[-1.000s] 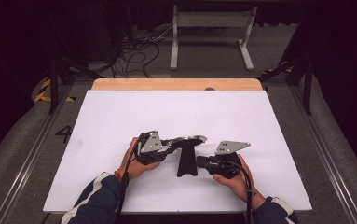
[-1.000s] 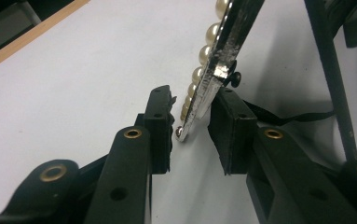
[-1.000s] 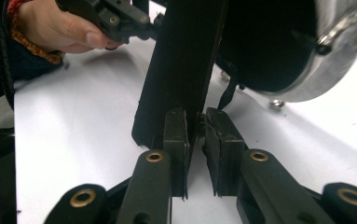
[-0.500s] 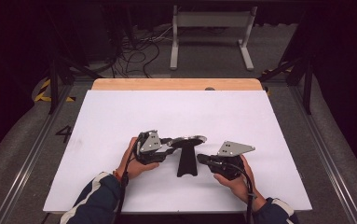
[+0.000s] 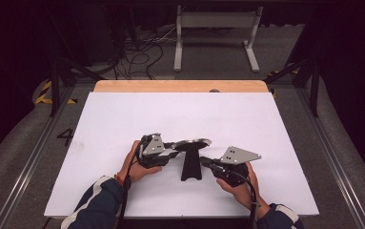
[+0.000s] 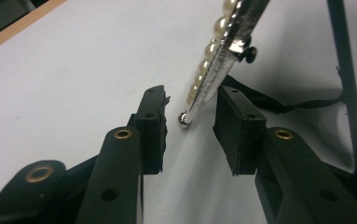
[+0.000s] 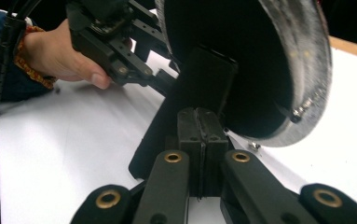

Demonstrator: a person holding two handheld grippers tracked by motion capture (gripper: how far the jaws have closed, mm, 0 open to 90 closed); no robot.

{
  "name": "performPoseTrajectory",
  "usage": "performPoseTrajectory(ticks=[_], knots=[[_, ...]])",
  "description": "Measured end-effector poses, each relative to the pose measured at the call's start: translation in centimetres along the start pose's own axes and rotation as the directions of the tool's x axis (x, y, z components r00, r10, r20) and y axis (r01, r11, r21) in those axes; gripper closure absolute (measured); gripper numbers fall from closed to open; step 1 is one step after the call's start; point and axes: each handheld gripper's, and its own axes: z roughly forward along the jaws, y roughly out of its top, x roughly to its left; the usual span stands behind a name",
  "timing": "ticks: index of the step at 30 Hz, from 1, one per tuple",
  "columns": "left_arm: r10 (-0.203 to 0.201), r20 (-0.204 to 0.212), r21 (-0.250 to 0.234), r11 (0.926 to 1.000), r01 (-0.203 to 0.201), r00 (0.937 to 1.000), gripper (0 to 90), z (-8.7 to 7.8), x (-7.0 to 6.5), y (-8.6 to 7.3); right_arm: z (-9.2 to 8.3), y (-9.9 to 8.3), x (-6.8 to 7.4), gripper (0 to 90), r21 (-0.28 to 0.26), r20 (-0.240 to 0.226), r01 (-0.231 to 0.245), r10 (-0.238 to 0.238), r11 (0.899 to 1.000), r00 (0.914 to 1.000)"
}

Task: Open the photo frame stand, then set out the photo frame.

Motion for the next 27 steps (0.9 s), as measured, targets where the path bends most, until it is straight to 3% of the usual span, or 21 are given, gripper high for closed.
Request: performPoseTrajectory(ticks=[11, 19, 22, 27], knots=[[0.007, -0.001, 0.010, 0.9999, -0.007, 1.0000, 67.8, 0.1, -0.1, 0.0, 0.8, -0.1, 0.8, 90.0, 0.020, -0.023, 0.018, -0.018, 1.000, 0.9996], [0.005, 0.002, 0.026, 0.9996, -0.005, 1.0000, 70.1, 0.8, -0.3, 0.0, 1.5, -0.1, 1.2, 90.0, 0.024, -0.035, -0.004, 0.005, 1.000, 0.9994], [0.005, -0.025, 0.056, 0.9984, -0.003, 0.9997, 68.7, 1.0, -0.3, 0.0, 2.1, 0.0, 1.8, 90.0, 0.026, -0.033, 0.011, -0.011, 1.000, 0.9994], [0.006, -0.025, 0.061, 0.9981, -0.004, 0.9997, 69.0, 1.2, -0.4, 0.0, 3.4, 0.1, 3.2, 90.0, 0.044, -0.017, 0.040, -0.039, 0.998, 0.9991]])
